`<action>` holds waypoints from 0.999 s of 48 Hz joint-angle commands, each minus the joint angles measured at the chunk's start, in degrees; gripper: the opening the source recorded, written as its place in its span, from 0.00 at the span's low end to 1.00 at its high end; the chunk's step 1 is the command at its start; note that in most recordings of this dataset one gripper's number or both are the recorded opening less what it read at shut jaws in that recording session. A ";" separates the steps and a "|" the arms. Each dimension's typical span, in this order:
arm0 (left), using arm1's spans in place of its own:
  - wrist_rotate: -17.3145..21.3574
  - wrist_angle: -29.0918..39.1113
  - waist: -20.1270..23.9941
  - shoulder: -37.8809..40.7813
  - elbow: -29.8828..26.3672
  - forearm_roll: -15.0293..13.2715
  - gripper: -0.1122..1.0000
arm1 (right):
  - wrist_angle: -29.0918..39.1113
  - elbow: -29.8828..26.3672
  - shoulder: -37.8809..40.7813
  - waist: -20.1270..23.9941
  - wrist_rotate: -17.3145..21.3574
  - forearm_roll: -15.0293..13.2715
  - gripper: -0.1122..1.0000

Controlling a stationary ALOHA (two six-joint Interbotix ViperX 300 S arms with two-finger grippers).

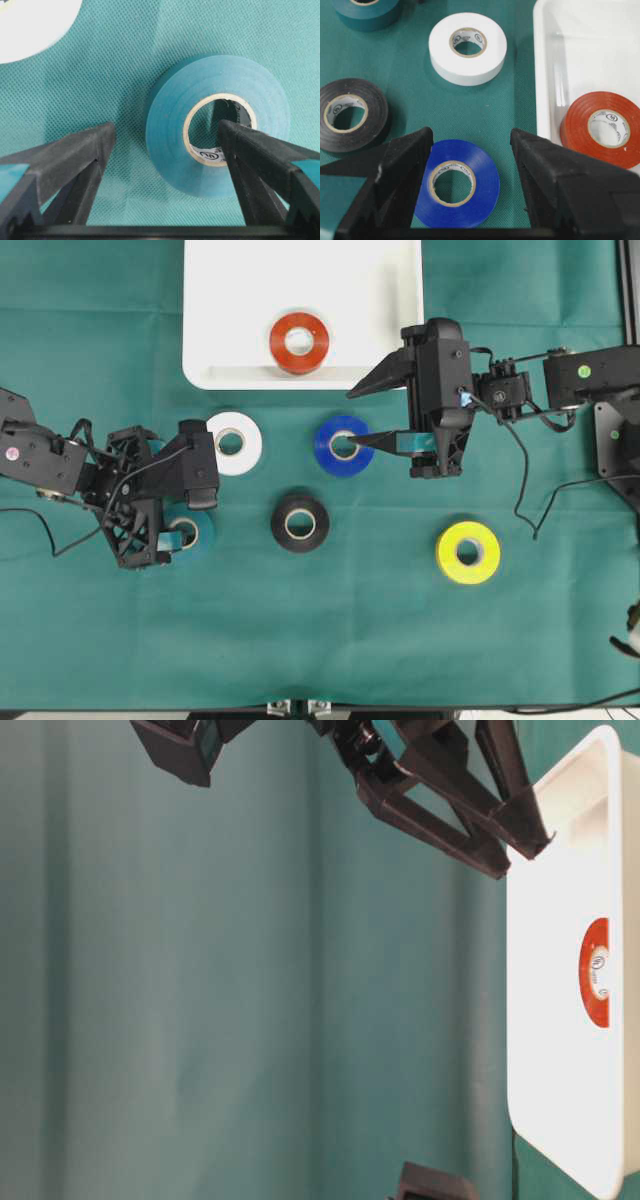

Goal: Put the tape alternately from left to right into the white case.
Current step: 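Move the left gripper to the teal tape roll and grasp it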

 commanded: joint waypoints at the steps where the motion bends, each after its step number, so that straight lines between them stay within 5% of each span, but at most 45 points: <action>1: 0.18 -0.18 -0.18 -0.26 -0.97 0.18 0.67 | -0.35 -0.53 -0.35 0.09 0.00 -0.09 0.74; 15: 0.53 -0.09 -0.18 -0.26 -1.49 0.18 0.58 | -0.35 -0.44 -0.44 0.09 0.00 -0.09 0.74; 23: 0.53 0.00 -0.18 -0.62 -1.49 0.26 0.22 | -0.35 0.00 -0.35 0.18 0.09 -0.09 0.74; 28: 0.53 0.00 -0.18 -1.14 -1.49 0.18 0.08 | -0.35 0.00 -0.35 0.09 0.09 -0.09 0.74; 48: 0.44 0.00 -0.26 -2.20 -2.20 0.18 0.07 | -0.35 0.00 -0.35 0.09 0.09 0.00 0.74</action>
